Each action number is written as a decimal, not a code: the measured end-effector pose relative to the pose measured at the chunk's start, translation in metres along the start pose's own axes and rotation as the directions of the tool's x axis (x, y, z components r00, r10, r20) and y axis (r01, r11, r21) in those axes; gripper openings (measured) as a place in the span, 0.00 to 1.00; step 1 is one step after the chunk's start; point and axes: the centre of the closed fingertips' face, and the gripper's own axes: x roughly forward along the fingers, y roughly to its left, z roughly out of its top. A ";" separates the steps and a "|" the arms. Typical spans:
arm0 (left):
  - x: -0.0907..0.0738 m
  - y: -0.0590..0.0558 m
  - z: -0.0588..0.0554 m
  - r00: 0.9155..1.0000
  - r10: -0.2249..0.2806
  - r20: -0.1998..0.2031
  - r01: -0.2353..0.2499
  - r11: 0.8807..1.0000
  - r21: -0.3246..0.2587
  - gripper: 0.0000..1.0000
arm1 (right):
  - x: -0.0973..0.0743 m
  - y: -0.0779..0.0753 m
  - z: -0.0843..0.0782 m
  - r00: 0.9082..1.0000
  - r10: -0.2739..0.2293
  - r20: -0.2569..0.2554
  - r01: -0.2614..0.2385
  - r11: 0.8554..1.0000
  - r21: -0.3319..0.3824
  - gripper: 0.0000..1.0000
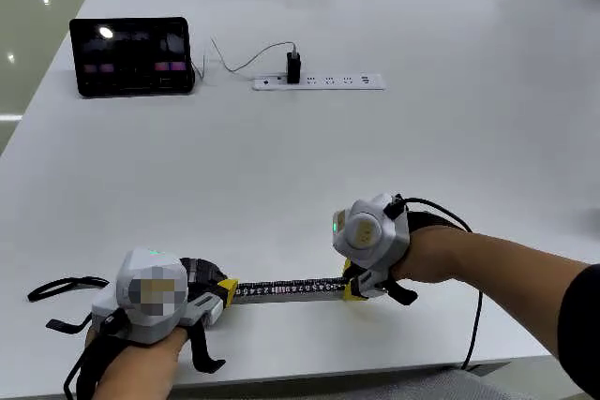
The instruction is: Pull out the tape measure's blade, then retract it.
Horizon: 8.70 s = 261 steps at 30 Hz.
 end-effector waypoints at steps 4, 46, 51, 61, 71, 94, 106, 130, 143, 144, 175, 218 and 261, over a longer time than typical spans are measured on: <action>0.000 0.000 0.000 1.000 0.000 -0.004 0.000 1.000 0.008 0.63 | 0.001 -0.001 0.001 1.000 -0.007 -0.002 0.007 1.000 0.001 0.11; -0.001 0.001 -0.001 1.000 -0.002 -0.010 0.002 1.000 0.000 0.62 | 0.002 -0.001 0.009 0.998 0.010 0.055 -0.013 0.998 0.055 0.11; -0.001 0.001 -0.001 1.000 0.000 -0.010 0.001 1.000 0.006 0.61 | 0.003 -0.001 0.011 0.999 0.007 0.053 -0.009 0.999 0.050 0.11; 0.000 0.000 -0.001 1.000 -0.003 -0.011 0.003 1.000 -0.006 0.62 | 0.006 -0.002 0.013 0.999 0.005 0.054 -0.008 0.998 0.062 0.11; 0.000 0.000 -0.001 1.000 -0.001 -0.013 0.001 1.000 -0.002 0.62 | 0.007 -0.002 0.016 0.999 -0.006 0.049 0.003 0.998 0.063 0.11; 0.000 0.000 -0.001 1.000 -0.003 -0.013 0.002 1.000 -0.009 0.62 | 0.008 -0.002 0.026 0.999 -0.005 0.054 0.002 0.998 0.063 0.11; -0.001 0.000 -0.001 1.000 -0.003 -0.013 0.003 1.000 -0.010 0.62 | 0.008 -0.001 0.029 0.997 0.007 0.072 -0.009 1.000 0.030 0.11; -0.001 -0.001 0.000 1.000 -0.007 -0.007 0.007 1.000 -0.013 0.62 | 0.012 0.000 0.040 0.989 -0.005 0.148 -0.002 0.999 0.050 0.11; -0.002 -0.001 -0.001 1.000 -0.008 -0.007 0.008 1.000 -0.015 0.62 | 0.015 0.001 0.045 0.989 -0.016 0.147 0.008 0.998 0.056 0.11; -0.002 -0.001 -0.001 1.000 -0.008 -0.007 0.008 1.000 -0.015 0.62 | 0.015 0.002 0.046 0.989 -0.018 0.147 0.011 0.999 0.054 0.11; 0.000 0.000 -0.001 1.000 -0.007 -0.010 0.007 1.000 -0.013 0.62 | 0.019 0.003 0.058 0.986 -0.012 0.167 0.004 0.999 0.047 0.11; 0.000 0.000 -0.001 1.000 -0.007 -0.007 0.007 1.000 -0.012 0.62 | 0.022 0.003 0.067 0.985 -0.009 0.174 0.000 0.999 0.052 0.11; -0.001 0.002 -0.001 1.000 -0.024 -0.002 0.024 0.999 -0.035 0.62 | 0.027 0.006 0.084 0.979 0.001 0.204 -0.007 0.999 0.032 0.11</action>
